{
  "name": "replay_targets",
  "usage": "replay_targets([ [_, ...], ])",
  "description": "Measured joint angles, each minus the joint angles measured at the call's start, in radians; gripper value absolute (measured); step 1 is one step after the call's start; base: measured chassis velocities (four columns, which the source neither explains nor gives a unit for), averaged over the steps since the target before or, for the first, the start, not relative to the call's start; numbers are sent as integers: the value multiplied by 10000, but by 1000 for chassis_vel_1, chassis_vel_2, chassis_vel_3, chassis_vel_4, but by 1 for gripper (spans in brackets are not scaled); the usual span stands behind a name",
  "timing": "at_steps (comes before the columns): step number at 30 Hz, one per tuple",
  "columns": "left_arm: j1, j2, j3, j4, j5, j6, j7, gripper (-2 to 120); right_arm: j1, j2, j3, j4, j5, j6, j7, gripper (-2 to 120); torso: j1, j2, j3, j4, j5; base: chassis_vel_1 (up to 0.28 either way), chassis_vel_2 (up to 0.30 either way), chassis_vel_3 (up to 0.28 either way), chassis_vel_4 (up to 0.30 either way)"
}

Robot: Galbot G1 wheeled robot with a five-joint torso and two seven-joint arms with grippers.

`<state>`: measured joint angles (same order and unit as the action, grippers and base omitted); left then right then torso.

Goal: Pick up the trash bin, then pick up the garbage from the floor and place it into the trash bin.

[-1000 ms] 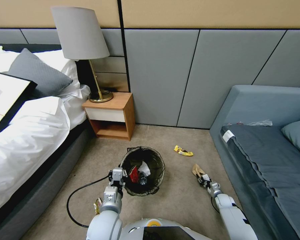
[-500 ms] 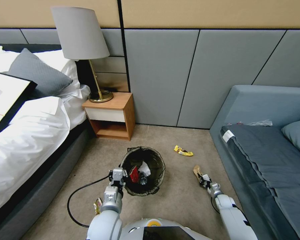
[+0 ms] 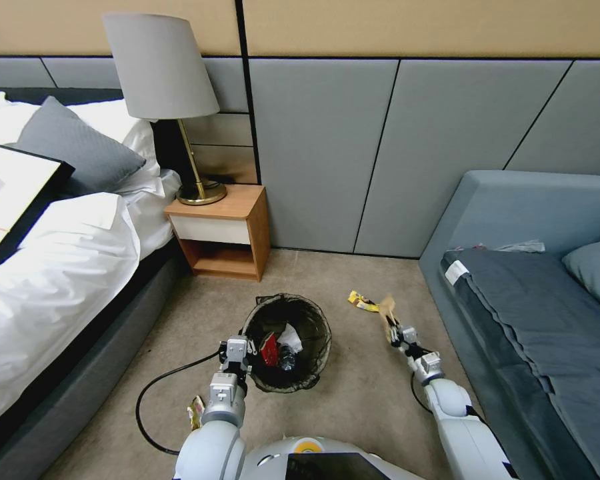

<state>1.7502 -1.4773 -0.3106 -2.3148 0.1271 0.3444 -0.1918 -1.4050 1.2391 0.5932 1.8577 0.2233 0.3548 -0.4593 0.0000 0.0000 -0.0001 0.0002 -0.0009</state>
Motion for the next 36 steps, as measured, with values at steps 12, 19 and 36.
replay_targets([
  [12, -41, 120, 33, 52, -29, 3, 38, 0, -556, -1262, -2080, 2676, 896, -425, -802, 0, 0, 0, 0, -2, 7, 0, 0, 0, 0],
  [19, -71, 95, 71, 109, 8, 4, 50, 0, -392, -1211, -3558, 2151, -129, -540, -651, 0, 0, 0, 0, -2, 10, 0, 0, 0, 0],
  [36, -62, 39, 99, 122, 74, 3, 66, 0, -275, -231, -4167, 636, -881, -169, -667, 0, 0, 0, 1, -2, 9, 0, 0, 0, 0],
])
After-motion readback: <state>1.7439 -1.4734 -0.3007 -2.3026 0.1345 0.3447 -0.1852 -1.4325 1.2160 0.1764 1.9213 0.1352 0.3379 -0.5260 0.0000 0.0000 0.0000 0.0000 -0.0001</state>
